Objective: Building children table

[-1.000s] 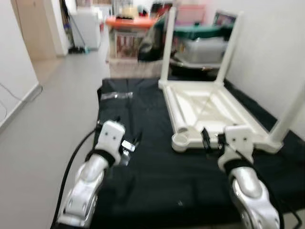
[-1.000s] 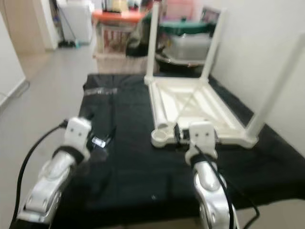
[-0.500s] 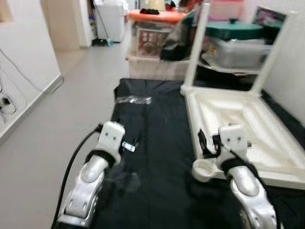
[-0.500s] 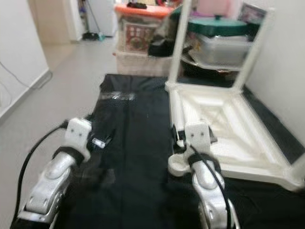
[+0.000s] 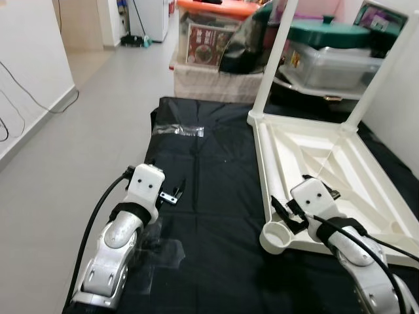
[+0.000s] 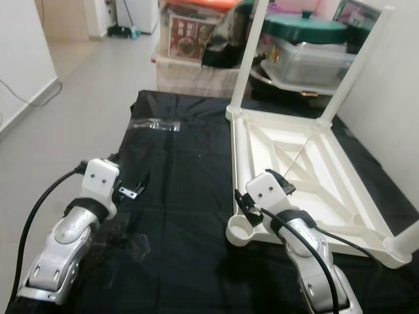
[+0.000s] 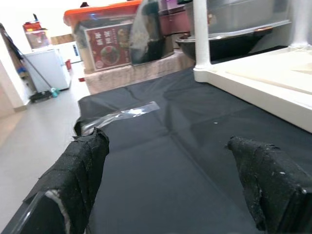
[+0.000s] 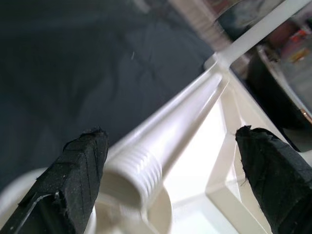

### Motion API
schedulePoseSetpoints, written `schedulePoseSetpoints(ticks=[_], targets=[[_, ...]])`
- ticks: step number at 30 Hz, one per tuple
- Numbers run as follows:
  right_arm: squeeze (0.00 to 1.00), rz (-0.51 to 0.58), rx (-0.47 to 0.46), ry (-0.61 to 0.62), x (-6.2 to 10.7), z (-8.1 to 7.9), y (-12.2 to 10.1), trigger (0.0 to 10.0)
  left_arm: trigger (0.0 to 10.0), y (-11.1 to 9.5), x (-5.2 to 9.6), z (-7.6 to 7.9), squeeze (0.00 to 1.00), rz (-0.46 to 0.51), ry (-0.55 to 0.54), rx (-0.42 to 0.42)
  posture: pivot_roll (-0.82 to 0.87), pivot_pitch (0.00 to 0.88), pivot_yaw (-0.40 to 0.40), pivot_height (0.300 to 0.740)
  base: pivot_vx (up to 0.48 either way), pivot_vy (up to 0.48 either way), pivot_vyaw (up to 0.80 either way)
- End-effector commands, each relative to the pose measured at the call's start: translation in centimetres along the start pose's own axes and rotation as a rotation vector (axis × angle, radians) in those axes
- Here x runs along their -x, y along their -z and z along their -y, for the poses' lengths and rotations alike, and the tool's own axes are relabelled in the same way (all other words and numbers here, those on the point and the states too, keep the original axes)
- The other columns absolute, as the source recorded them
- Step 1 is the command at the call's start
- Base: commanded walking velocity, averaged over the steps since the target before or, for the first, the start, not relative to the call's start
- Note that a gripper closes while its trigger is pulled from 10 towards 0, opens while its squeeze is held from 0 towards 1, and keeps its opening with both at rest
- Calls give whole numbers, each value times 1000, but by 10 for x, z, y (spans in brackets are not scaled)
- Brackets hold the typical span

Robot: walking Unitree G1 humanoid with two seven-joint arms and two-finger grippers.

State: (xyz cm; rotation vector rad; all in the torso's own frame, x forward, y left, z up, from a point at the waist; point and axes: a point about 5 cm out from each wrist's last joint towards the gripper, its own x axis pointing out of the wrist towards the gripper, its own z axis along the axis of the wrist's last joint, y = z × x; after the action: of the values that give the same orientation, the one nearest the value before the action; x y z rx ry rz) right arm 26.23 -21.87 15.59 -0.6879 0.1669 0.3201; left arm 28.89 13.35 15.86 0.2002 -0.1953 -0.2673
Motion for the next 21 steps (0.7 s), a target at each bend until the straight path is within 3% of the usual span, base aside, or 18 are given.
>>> schedulePoseSetpoints(ticks=[1,2,8,15,21], targets=[[0,-11,18,-26,0,-2,3,10000,10000,1,-1,4,0,1,13,-6,147,0,-127,740,0,0,0],[0,-59,76,-27,-5,5,13,10000,10000,0,-2,7,0,6,21,-7,151,0,-132,740,0,0,0],[0,-112,95,-37,-13,10,21,10000,10000,0,-3,6,0,8,22,-12,155,0,-133,740,0,0,0],[0,-151,140,-42,-22,10,24,10000,10000,0,-4,6,0,8,24,-13,155,0,-133,740,0,0,0],[0,-183,150,-79,-43,3,28,10000,10000,-1,-5,9,0,11,29,-15,158,0,-136,740,0,0,0]])
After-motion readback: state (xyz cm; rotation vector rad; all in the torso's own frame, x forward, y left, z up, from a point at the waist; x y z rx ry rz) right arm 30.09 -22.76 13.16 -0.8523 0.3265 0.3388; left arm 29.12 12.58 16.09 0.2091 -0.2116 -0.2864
